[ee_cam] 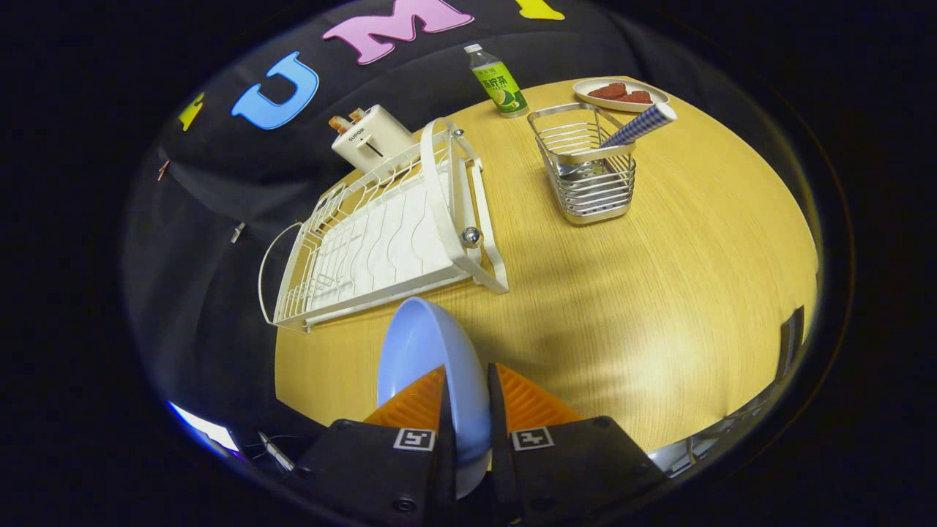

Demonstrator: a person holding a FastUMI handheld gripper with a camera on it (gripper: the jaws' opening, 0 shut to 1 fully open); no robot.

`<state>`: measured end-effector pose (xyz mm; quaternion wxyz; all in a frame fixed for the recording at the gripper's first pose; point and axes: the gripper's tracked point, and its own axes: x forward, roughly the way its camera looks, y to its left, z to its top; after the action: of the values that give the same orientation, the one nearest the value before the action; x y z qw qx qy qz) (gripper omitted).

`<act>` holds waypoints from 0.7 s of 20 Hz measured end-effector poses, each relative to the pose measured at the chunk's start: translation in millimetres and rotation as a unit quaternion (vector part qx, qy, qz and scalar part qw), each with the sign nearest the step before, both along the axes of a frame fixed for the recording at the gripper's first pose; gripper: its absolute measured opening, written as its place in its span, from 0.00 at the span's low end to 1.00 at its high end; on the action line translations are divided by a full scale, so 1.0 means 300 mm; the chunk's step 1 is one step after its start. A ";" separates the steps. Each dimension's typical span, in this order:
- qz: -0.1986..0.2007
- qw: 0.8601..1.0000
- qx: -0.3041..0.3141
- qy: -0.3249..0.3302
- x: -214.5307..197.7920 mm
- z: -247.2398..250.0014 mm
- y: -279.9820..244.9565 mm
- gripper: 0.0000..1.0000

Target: Take the plate from the dish rack, then take the spoon from the basket and place it into the plate.

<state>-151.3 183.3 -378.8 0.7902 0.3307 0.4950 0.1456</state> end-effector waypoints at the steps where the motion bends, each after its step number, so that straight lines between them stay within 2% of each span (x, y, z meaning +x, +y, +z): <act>1: -0.001 1.000 -0.011 0.001 0.008 -0.015 -0.011 0.23; 4: 0.001 0.999 -0.052 0.007 0.018 -0.065 -0.045 0.35; 7: 0.009 0.994 -0.105 0.020 0.008 -0.122 -0.088 0.42; 9: 0.013 0.989 -0.144 0.034 -0.004 -0.160 -0.127 0.40; 14: 0.011 0.987 -0.158 0.026 0.013 -0.146 -0.162 0.39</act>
<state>-147.2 134.7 -422.7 0.8176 0.1993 0.5361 0.0657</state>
